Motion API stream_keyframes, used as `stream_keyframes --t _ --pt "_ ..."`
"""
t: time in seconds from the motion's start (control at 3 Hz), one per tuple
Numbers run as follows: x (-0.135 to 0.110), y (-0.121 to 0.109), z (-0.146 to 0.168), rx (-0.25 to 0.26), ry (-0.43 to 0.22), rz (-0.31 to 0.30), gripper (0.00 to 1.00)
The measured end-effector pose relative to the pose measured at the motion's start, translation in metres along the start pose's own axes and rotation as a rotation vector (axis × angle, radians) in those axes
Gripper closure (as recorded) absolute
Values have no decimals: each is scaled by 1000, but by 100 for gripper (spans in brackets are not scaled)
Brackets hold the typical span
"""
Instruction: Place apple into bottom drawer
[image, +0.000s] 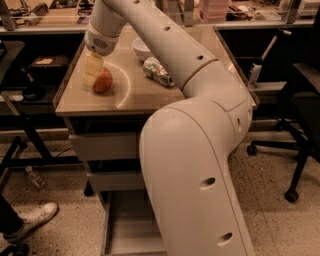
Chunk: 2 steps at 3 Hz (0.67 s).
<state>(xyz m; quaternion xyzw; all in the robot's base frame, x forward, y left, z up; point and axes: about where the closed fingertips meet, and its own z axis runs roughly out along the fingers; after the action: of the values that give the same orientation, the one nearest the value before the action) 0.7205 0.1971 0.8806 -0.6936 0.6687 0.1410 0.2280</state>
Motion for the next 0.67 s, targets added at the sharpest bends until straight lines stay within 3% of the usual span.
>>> stream_keyframes --t 0.33,0.67 --pt "0 0 0 0 0 0 0" --pt "8 -2 19 -31 3 5 0"
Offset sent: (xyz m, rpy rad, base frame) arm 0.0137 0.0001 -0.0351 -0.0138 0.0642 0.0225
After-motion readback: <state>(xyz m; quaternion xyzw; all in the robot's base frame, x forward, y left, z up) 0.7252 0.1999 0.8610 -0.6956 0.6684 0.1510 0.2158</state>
